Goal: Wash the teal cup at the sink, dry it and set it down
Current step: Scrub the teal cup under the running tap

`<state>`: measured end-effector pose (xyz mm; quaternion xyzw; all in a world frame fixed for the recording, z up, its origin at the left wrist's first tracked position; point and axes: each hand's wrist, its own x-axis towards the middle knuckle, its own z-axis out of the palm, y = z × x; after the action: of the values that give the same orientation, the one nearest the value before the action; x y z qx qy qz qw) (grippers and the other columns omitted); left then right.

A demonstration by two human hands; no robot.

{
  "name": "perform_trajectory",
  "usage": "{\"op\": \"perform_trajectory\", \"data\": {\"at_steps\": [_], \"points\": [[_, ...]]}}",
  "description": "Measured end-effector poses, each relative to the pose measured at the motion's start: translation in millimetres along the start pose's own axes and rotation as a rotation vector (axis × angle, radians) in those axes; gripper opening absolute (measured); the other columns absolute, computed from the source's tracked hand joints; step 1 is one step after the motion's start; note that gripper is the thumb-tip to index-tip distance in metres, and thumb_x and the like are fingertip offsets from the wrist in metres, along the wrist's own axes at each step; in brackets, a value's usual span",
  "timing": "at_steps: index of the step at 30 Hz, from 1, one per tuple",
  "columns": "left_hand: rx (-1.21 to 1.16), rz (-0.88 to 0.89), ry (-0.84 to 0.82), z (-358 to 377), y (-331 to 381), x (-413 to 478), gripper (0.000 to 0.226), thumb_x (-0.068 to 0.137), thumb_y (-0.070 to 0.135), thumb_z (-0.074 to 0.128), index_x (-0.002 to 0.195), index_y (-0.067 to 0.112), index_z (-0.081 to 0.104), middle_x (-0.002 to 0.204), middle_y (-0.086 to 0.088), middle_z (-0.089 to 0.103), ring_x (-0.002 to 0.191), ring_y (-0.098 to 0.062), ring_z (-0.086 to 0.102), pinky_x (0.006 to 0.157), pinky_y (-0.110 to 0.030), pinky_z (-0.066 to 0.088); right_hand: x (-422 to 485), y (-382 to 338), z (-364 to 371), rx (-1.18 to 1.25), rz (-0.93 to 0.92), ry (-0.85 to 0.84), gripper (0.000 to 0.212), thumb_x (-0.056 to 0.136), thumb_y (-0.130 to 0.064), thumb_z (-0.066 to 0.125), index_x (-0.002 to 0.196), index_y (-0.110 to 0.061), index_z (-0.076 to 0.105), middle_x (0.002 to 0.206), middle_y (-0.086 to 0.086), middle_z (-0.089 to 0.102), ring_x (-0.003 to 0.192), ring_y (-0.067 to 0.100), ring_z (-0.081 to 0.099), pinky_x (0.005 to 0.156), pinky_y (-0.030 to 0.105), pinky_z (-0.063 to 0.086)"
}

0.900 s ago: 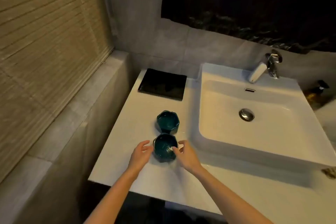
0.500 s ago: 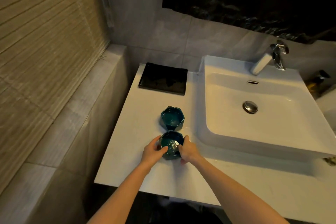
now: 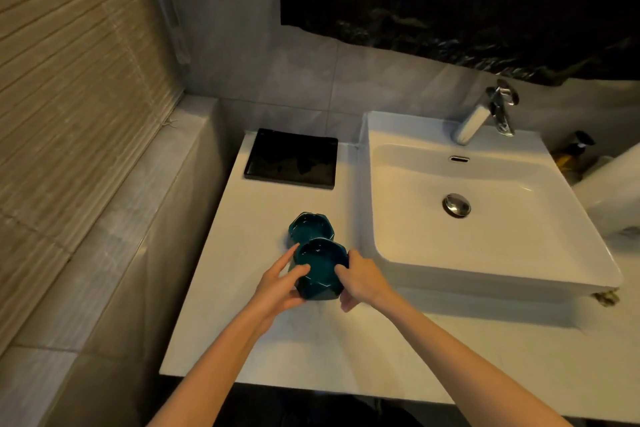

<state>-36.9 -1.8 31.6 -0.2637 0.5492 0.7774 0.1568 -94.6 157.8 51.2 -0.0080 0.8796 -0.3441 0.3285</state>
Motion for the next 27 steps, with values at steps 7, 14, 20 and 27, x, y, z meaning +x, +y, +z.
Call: {"op": "perform_trajectory", "data": {"at_steps": [7,14,20,27], "points": [[0.162,0.154,-0.046,66,45,26,0.052,0.082,0.007,0.064,0.122,0.04,0.058,0.106,0.0,0.067,0.097,-0.019,0.066,0.072,-0.035,0.059,-7,12,-107,-0.103,-0.046,-0.075,0.023,0.097,-0.028,0.041,0.111,-0.009,0.04,0.087,0.008,0.069,0.071,0.023,0.065,0.069,0.035,0.057],[0.408,0.445,-0.157,156,74,63,0.059,0.08,0.008,0.069,0.12,0.049,0.056,0.12,-0.001,0.061,0.114,-0.022,0.056,0.083,-0.043,0.057,13,55,-218,-0.099,-0.179,0.052,0.042,0.097,-0.031,0.049,0.137,-0.019,0.04,0.102,0.004,0.066,0.076,0.015,0.064,0.067,0.026,0.051],[0.589,0.696,-0.238,234,85,88,0.069,0.074,0.003,0.075,0.129,0.039,0.053,0.125,0.006,0.058,0.113,-0.016,0.058,0.091,-0.032,0.053,31,93,-280,-0.104,-0.24,0.129,0.048,0.088,-0.01,0.062,0.131,-0.017,0.041,0.095,0.009,0.066,0.075,0.018,0.062,0.063,0.025,0.049],[0.971,1.022,-0.11,286,78,102,0.079,0.071,0.014,0.078,0.138,0.034,0.04,0.122,0.011,0.055,0.111,-0.001,0.05,0.093,-0.011,0.044,50,141,-308,0.026,-0.424,0.313,0.051,0.085,-0.013,0.069,0.122,-0.037,0.042,0.113,0.001,0.066,0.096,0.018,0.063,0.082,0.045,0.056]]}}
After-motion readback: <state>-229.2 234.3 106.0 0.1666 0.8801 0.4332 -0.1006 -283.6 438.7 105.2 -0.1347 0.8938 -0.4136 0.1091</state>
